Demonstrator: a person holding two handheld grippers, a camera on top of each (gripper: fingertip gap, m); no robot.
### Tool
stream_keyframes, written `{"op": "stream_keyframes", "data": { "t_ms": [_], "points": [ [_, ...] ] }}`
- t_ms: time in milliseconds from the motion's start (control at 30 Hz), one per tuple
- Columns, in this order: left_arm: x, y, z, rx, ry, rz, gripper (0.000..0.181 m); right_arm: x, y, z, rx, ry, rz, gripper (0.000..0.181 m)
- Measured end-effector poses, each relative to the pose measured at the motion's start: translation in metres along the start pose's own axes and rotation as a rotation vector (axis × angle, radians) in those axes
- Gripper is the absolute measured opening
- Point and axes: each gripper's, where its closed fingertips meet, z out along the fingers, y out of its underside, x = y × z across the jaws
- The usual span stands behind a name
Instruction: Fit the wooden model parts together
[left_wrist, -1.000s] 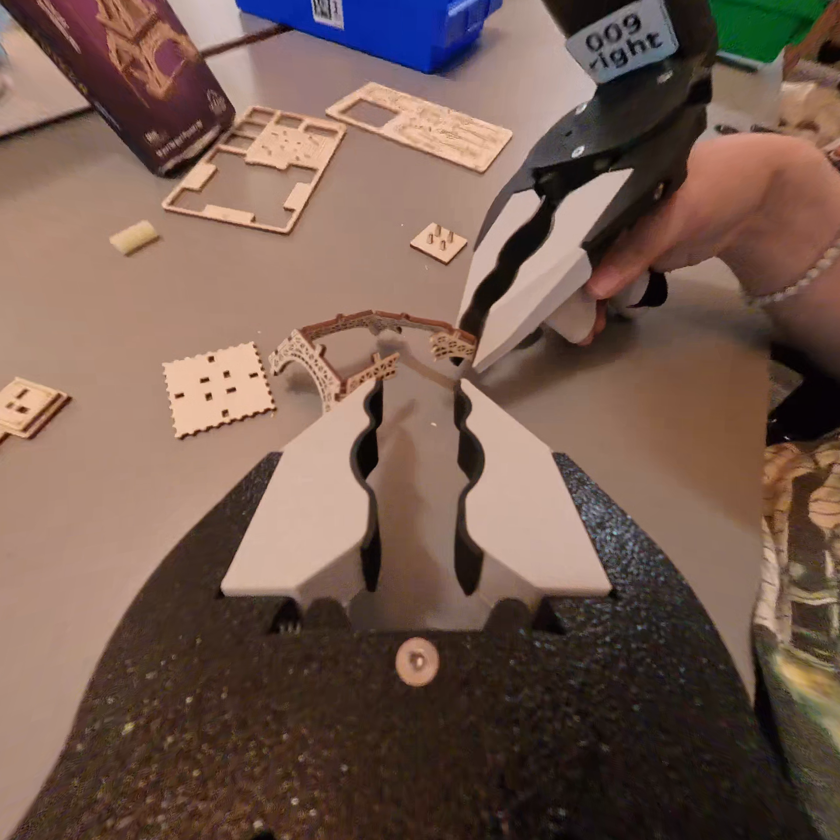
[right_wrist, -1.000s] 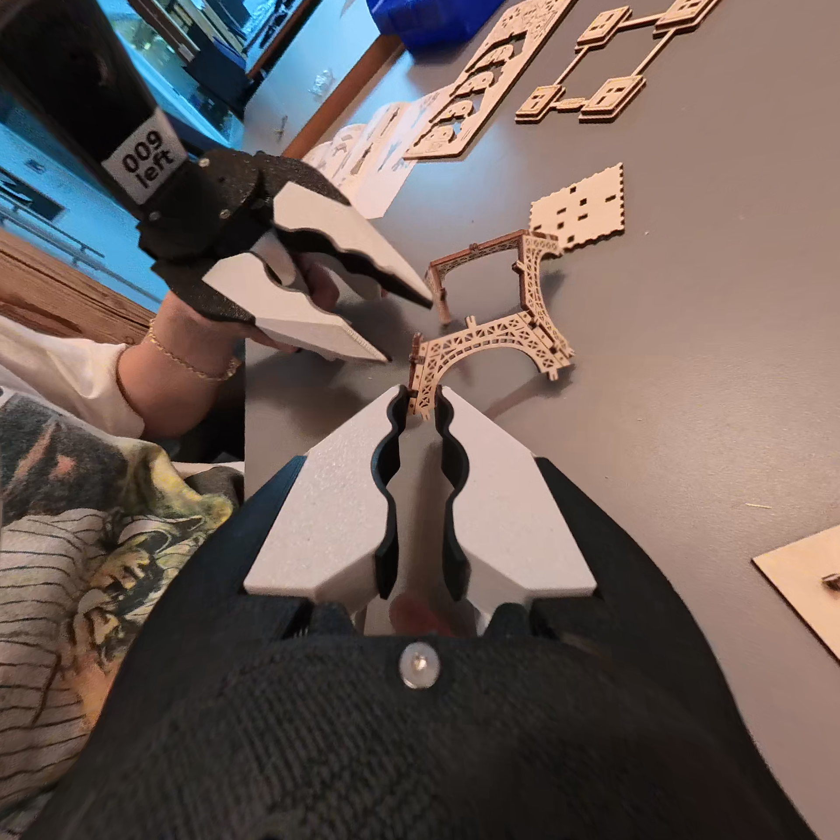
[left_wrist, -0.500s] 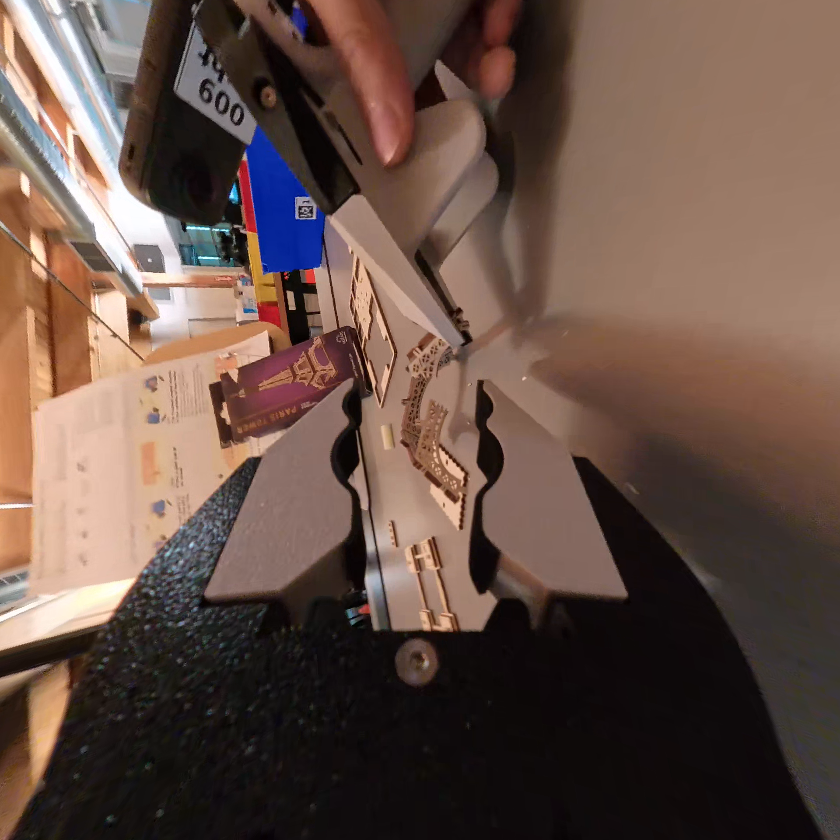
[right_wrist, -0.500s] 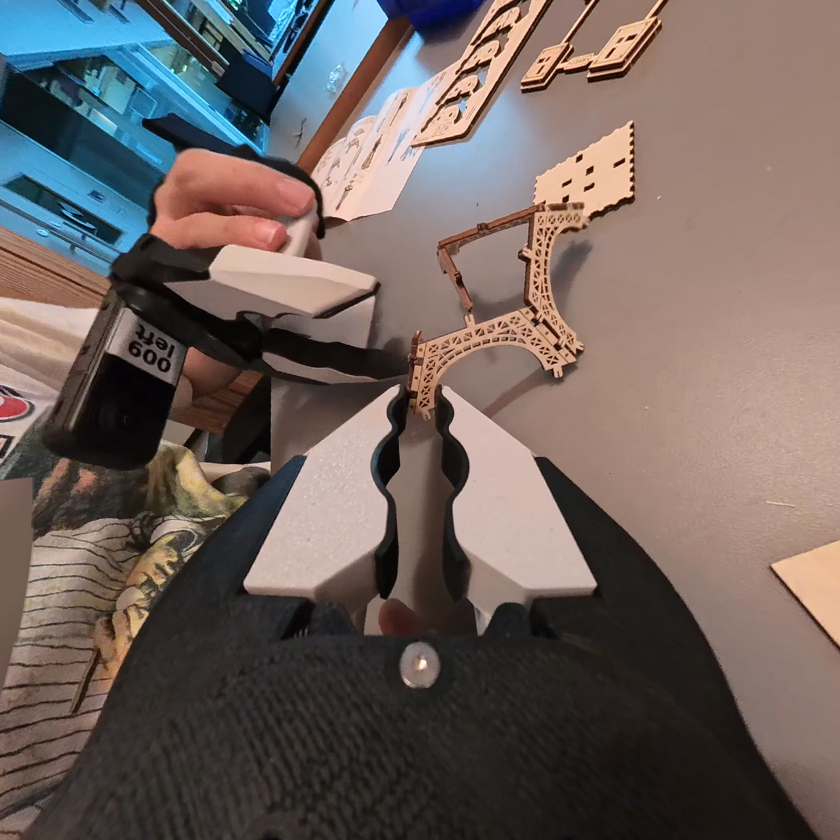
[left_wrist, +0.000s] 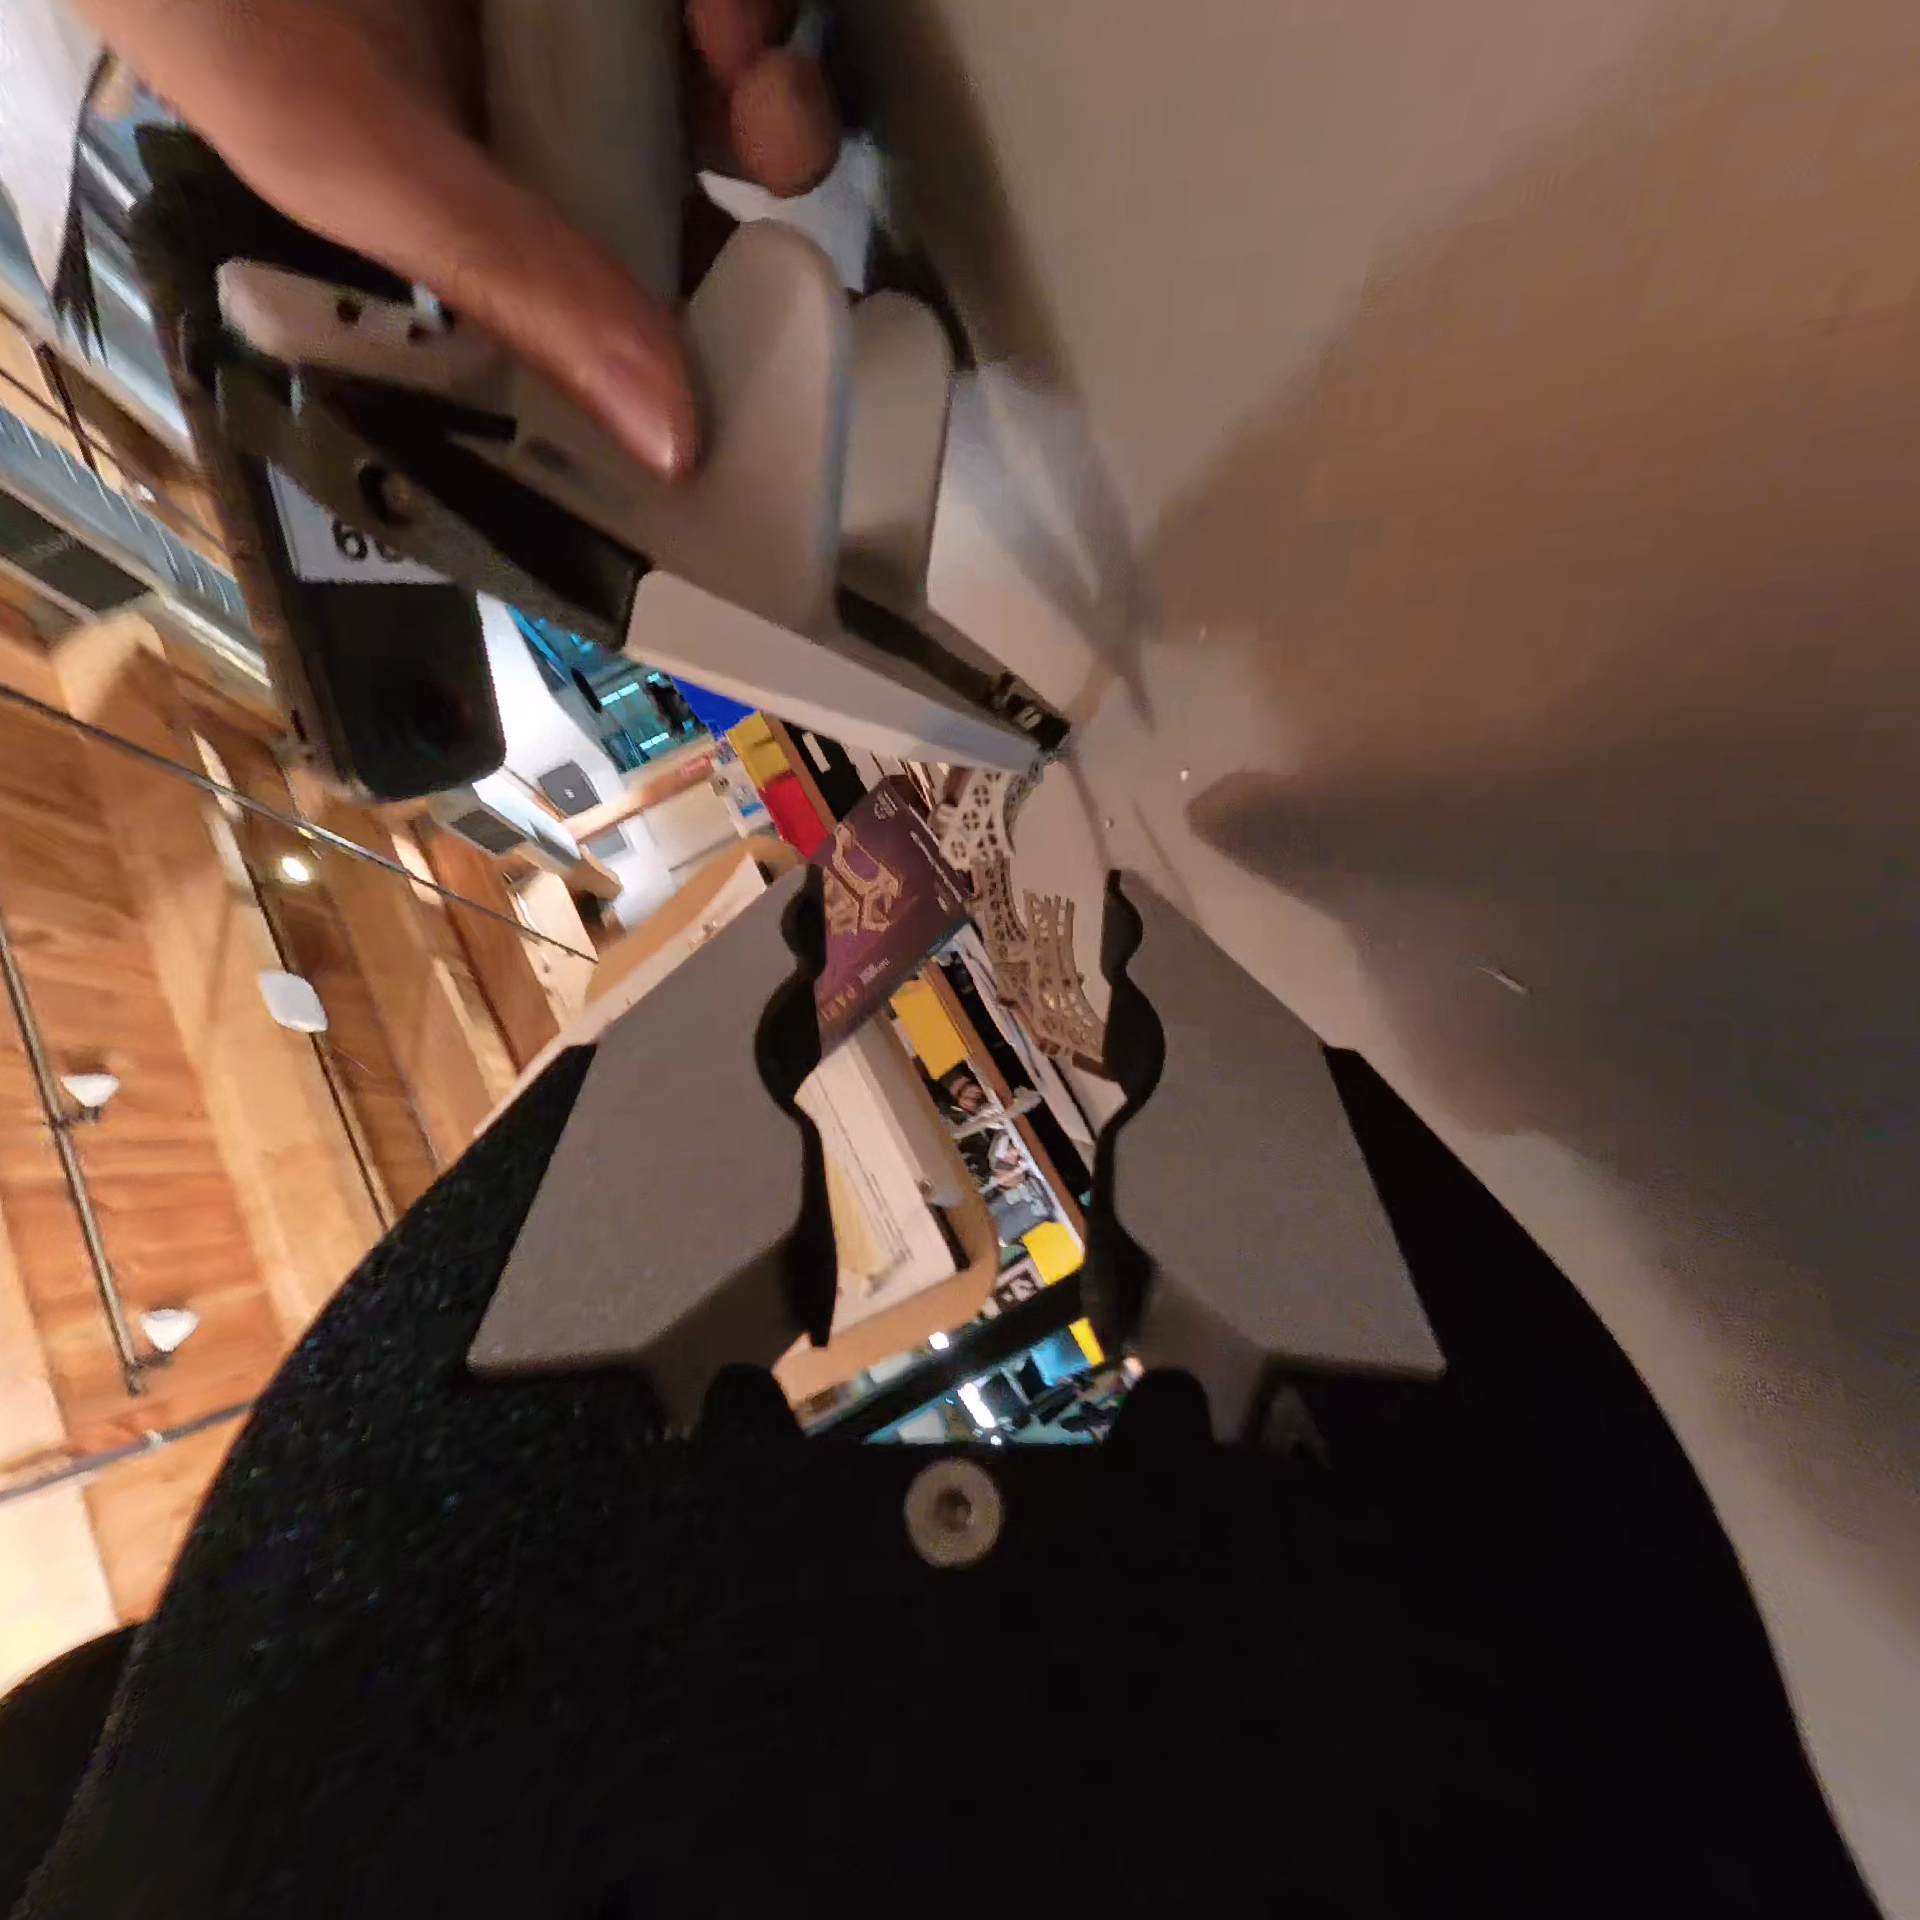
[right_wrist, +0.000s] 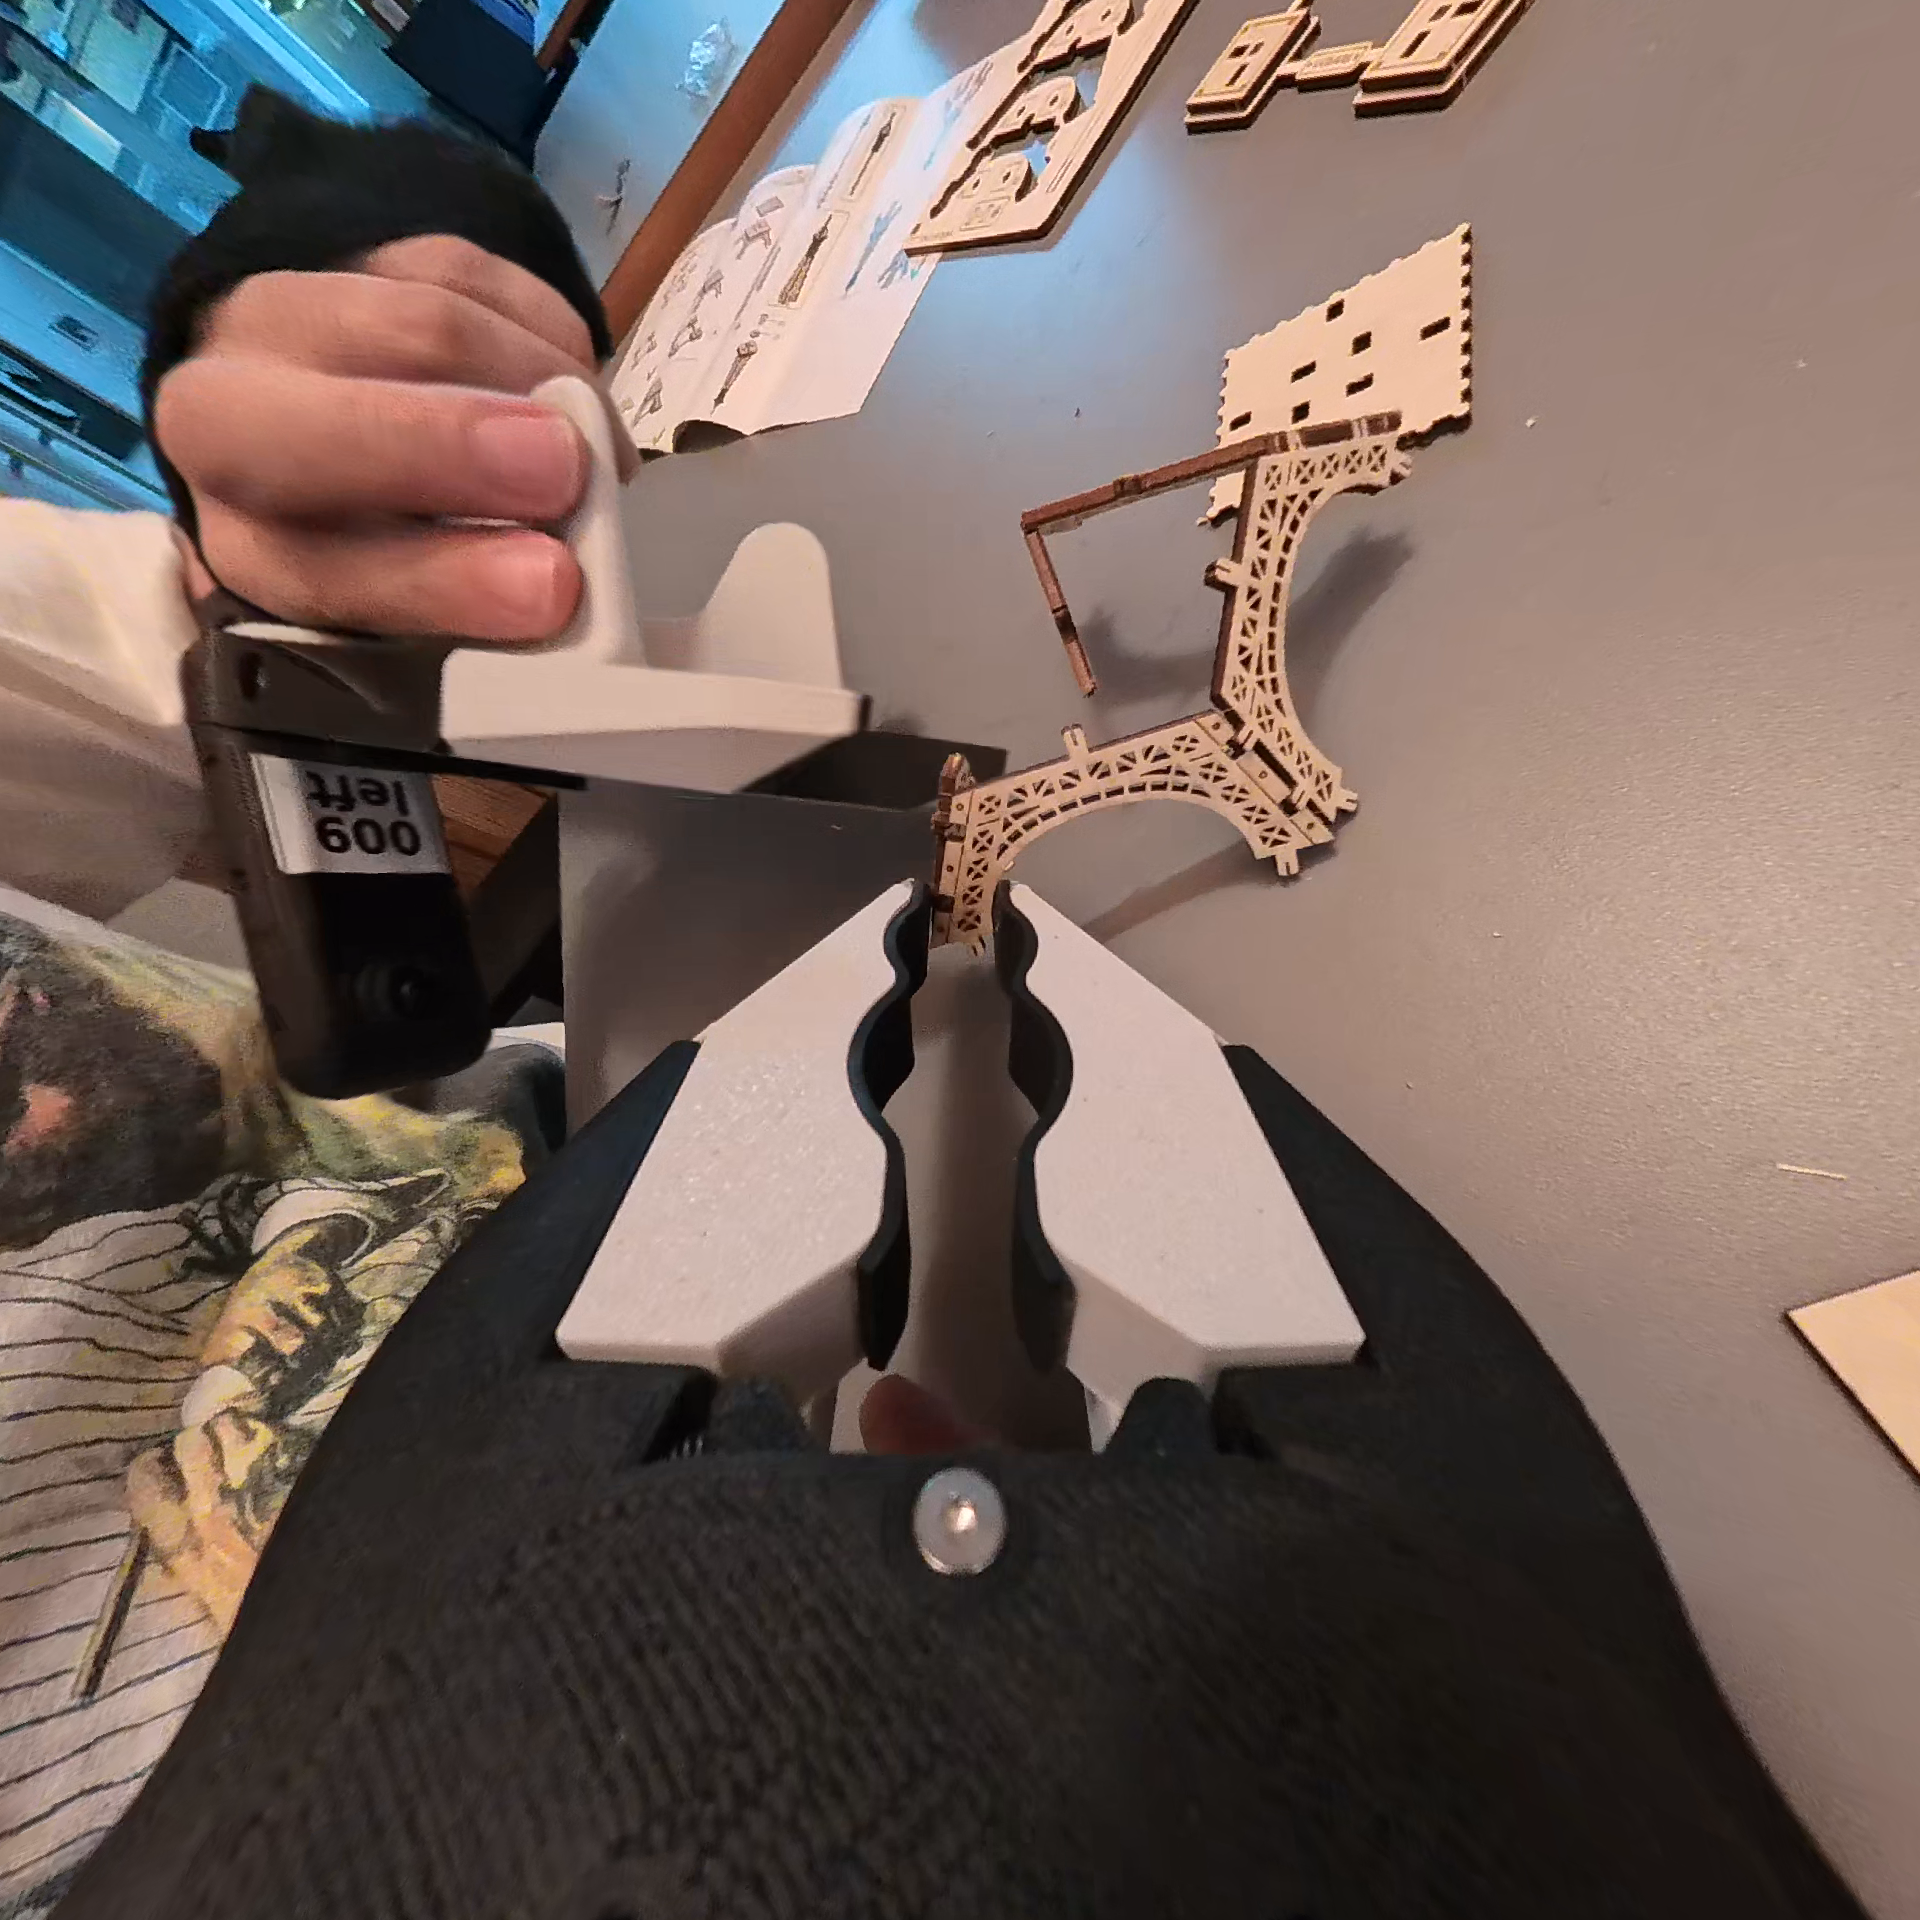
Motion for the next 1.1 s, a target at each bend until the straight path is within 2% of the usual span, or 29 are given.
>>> {"op": "stream_keyframes", "data": {
  "t_ms": [100,267,500,733,900,1100],
  "points": [
    [0.002,-0.003,0.008,0.034,0.0,0.057,0.047,0.0,0.0,0.0,0.002,0.001,-0.001,0.01],
    [0.004,-0.007,0.011,0.066,0.008,0.071,0.017,0.0,-0.001,-0.001,0.007,0.006,-0.003,0.01],
    [0.007,-0.006,0.01,0.061,0.045,0.049,0.013,0.002,-0.001,-0.001,0.006,0.031,-0.017,0.01],
    [0.003,-0.006,0.01,0.052,0.078,-0.059,0.011,0.0,-0.002,-0.002,0.017,0.066,-0.074,0.014],
    [0.005,-0.003,0.014,0.024,0.088,-0.081,0.011,0.0,-0.002,0.0,0.014,0.132,-0.163,0.035],
    [0.005,0.014,0.019,-0.059,0.106,-0.184,0.011,0.008,-0.023,-0.016,0.137,0.38,-0.414,0.07]
  ]
}}
